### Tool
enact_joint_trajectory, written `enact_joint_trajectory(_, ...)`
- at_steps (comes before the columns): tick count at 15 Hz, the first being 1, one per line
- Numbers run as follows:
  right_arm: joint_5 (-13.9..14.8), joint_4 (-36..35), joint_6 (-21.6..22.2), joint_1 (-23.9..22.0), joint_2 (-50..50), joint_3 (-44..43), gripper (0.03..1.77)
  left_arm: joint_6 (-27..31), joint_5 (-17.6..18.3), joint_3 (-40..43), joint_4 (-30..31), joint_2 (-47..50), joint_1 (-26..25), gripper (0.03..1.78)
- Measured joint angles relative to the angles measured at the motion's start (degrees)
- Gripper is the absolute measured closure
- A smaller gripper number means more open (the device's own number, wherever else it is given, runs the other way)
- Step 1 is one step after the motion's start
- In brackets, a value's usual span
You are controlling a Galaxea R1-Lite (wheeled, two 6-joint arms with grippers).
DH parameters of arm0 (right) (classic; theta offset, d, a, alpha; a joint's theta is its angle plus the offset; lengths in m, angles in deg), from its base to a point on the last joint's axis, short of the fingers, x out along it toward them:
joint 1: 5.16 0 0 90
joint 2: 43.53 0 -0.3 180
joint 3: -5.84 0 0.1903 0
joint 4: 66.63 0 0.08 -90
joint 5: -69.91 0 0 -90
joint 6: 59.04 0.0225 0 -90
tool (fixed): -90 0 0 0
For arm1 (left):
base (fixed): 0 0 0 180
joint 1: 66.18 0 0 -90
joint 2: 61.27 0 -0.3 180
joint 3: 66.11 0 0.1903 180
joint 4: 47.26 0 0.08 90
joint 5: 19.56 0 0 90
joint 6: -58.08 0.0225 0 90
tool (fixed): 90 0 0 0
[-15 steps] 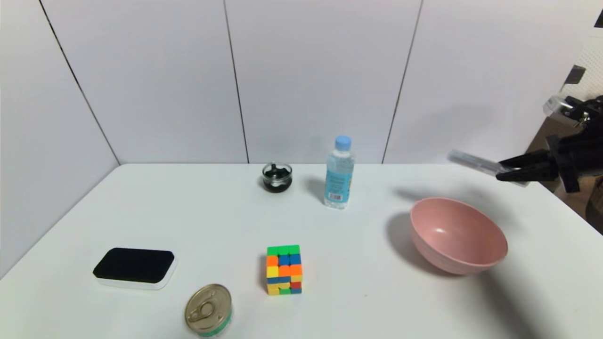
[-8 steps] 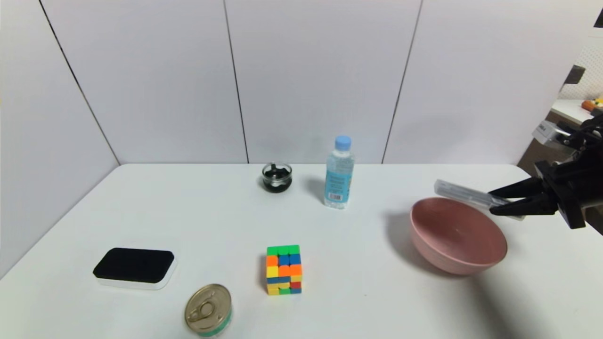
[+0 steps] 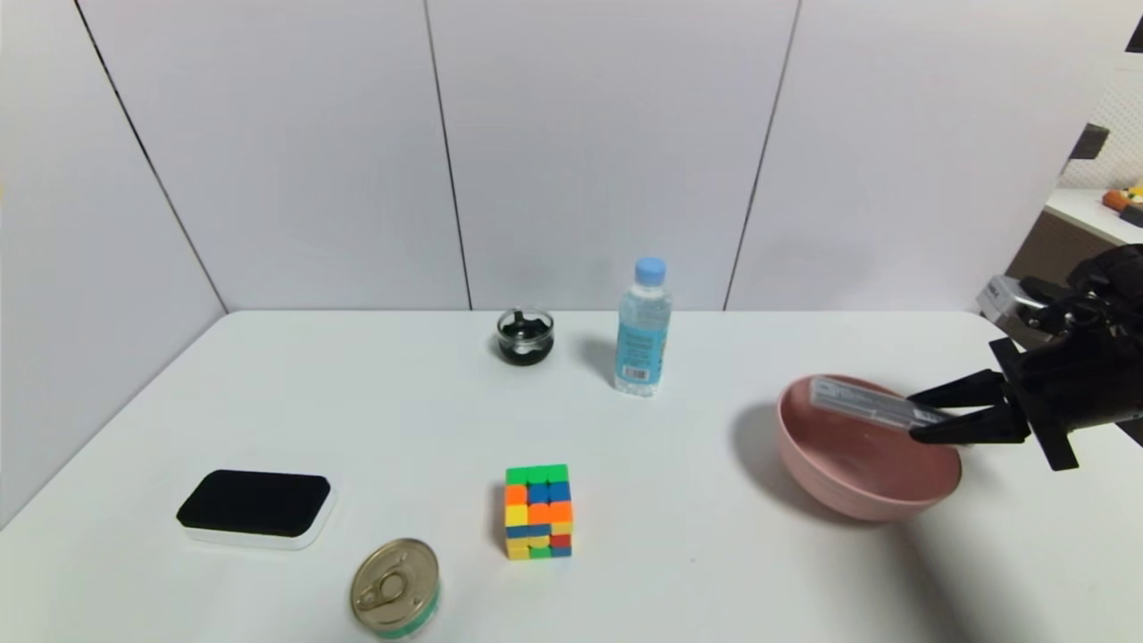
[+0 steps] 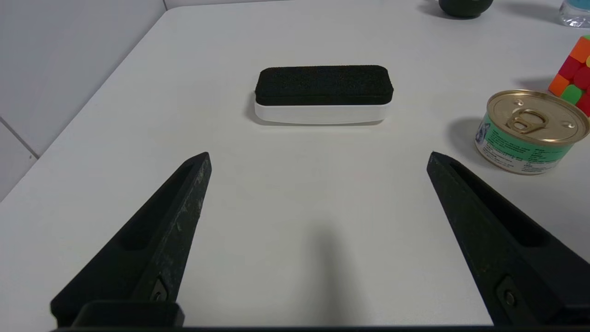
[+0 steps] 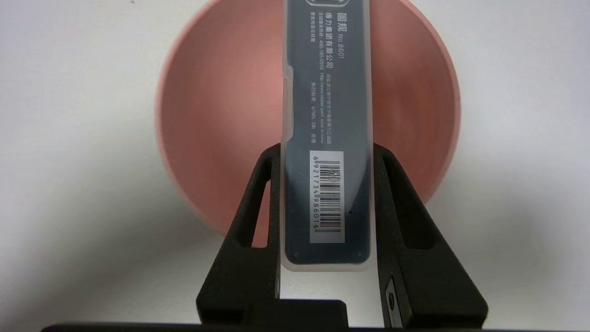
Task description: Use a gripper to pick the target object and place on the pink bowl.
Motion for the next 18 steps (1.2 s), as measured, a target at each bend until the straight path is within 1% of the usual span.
enact_joint_trajectory(6,0.1,-0.1,0.2,0.2,-1.5,0.2,1.24,0.0,0.0,0.0,0.0,0.0,0.0,0.12)
enact_joint_trajectory(8,0.1,-0.1,0.2,0.5,-1.6,0.2,0.98,0.0,0.0,0.0,0.0,0.0,0.0,0.12)
enact_joint_trajectory(10,0.1,-0.1,0.2,0.6,-1.9,0.1,0.79,0.0,0.0,0.0,0.0,0.0,0.0,0.12)
enact_joint_trajectory(12,0.0,-0.2,0.4,0.6,-2.1,-0.3,0.63,0.0,0.0,0.0,0.0,0.0,0.0,0.12)
enact_joint_trajectory(14,0.0,0.0,1.2,0.5,-1.7,-1.6,0.50,0.0,0.0,0.0,0.0,0.0,0.0,0.12)
enact_joint_trajectory(15,0.1,0.1,2.6,0.4,-0.8,-2.6,0.45,0.0,0.0,0.0,0.0,0.0,0.0,0.12)
enact_joint_trajectory(16,0.4,0.2,5.1,0.3,0.4,-3.4,0.41,0.0,0.0,0.0,0.0,0.0,0.0,0.12)
enact_joint_trajectory(17,1.5,0.1,9.6,0.2,2.5,-4.5,0.37,0.0,0.0,0.0,0.0,0.0,0.0,0.12)
enact_joint_trajectory(18,3.6,0.1,14.9,0.3,5.0,-5.5,0.34,0.0,0.0,0.0,0.0,0.0,0.0,0.12)
